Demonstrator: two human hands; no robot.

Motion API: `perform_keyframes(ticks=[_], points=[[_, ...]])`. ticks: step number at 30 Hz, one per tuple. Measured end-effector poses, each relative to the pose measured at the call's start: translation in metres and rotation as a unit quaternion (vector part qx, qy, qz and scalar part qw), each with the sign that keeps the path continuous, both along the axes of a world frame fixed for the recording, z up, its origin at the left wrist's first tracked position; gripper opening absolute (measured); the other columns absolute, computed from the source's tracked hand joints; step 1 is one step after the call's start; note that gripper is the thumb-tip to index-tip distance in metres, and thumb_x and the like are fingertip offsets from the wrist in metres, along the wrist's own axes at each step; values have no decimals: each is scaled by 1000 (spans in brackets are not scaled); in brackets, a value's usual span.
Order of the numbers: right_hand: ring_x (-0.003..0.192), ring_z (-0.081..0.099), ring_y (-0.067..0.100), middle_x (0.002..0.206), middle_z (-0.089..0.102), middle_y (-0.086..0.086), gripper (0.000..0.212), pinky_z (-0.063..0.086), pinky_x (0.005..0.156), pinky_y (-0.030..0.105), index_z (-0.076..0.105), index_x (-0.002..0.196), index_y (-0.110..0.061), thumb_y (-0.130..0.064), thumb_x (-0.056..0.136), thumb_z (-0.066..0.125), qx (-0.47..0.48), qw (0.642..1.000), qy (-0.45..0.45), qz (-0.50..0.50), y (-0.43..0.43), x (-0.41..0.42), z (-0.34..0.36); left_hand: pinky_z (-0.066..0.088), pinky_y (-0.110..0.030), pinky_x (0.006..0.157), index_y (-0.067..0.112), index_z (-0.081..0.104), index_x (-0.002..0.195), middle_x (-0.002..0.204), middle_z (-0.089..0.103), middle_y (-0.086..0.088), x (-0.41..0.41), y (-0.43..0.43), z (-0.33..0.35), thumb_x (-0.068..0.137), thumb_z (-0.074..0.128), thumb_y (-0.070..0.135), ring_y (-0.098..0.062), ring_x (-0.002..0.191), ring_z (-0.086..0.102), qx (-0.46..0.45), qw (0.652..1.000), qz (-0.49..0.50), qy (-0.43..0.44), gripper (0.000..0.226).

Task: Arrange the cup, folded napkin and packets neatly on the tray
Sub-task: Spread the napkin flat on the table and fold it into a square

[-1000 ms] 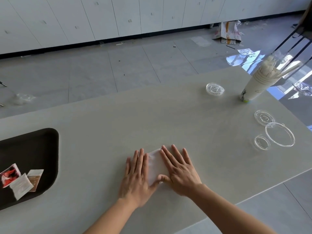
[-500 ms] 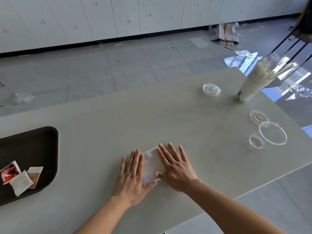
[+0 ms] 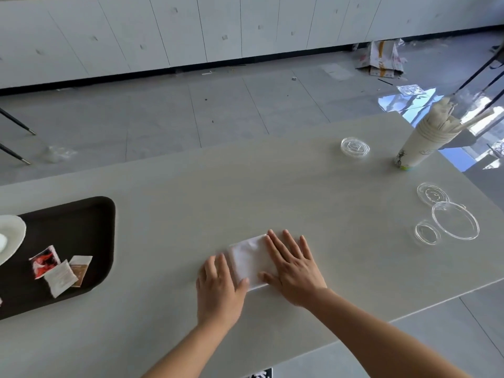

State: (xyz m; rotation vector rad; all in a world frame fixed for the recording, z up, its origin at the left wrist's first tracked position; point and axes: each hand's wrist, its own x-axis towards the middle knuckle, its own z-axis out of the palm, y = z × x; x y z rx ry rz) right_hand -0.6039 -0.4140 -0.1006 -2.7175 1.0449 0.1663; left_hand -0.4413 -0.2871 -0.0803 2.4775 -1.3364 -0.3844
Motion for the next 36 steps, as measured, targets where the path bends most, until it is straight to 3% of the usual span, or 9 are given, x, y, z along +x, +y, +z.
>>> perform_keyframes(ticks=[3, 10, 14, 18, 22, 25, 29, 32, 36], points=[[153, -19, 21, 166, -14, -15, 87, -14, 122, 48, -8, 159, -27, -79, 92, 9, 5, 1000, 2, 2, 1, 0, -1, 40, -40, 86, 19, 69, 103, 106, 55, -6, -9, -4, 10, 76, 72, 44, -33, 101, 49, 20, 996, 88, 28, 37], [151, -24, 21, 165, -16, -17, 91, -15, 121, 50, -10, 159, -28, -83, 87, 2, 18, 1000, 9, -11, 2, 2, 0, 52, -41, 77, 16, 56, 96, 90, 68, -4, -24, -24, 20, 74, 73, 22, -31, 89, 64, -49, 935, 239, 258, 28], [151, -24, 15, 162, -16, -22, 93, -16, 121, 50, -4, 160, -29, -84, 85, 1, 40, 998, -32, -43, 3, 3, 4, 54, -37, 67, 20, 57, 83, 83, 69, 0, -14, -28, 24, 73, 62, 7, -26, 77, 64, -86, 904, 248, 339, 17], [154, -10, 10, 165, -2, -19, 90, -8, 125, 40, 5, 160, -29, -81, 88, 13, 86, 983, -109, -116, 4, 9, 13, 45, -17, 50, 19, 66, 84, 74, 70, 3, 4, -23, 29, 72, 60, 1, -15, 64, 62, -124, 871, 233, 414, 23], [151, 17, 7, 164, 20, -17, 71, 21, 116, 24, 19, 159, -31, -57, 98, 46, 155, 947, -235, -157, 1, 22, 32, 50, -24, 61, 23, 72, 86, 79, 74, 2, 25, -12, 40, 66, 59, 10, -14, 71, 65, -136, 857, 200, 456, 28], [147, 24, 4, 161, 26, -18, 71, 22, 112, 20, 21, 158, -36, -47, 97, 57, 259, 933, -223, -115, -5, 39, 55, 51, -28, 61, 27, 76, 88, 82, 75, 0, 40, -2, 54, 62, 57, 14, -11, 69, 65, -144, 848, 170, 481, 35], [124, 59, 14, 134, 64, 0, 45, 46, 103, 28, 55, 141, -19, -20, 97, 65, 555, 796, -222, -94, -4, 58, 75, 54, -27, 63, 27, 78, 91, 85, 77, -1, 64, 8, 69, 58, 61, 12, -15, 75, 70, -154, 826, 179, 512, 40], [85, 65, 20, 94, 68, 9, 22, 55, 71, 32, 68, 114, 1, -9, 96, 63, 567, 787, -223, -91, 8, 72, 79, 54, -31, 69, 26, 77, 94, 84, 73, -5, 81, 18, 73, 55, 69, 14, -20, 75, 66, -188, 801, 241, 515, 41], [72, 60, 19, 82, 66, 8, 16, 49, 54, 29, 71, 101, 3, -9, 92, 67, 551, 768, -288, -152, 28, 98, 83, 55, -39, 76, 20, 72, 105, 99, 73, -13, 98, 43, 70, 61, 75, 18, -26, 88, 69, -213, 726, 268, 596, 44]])
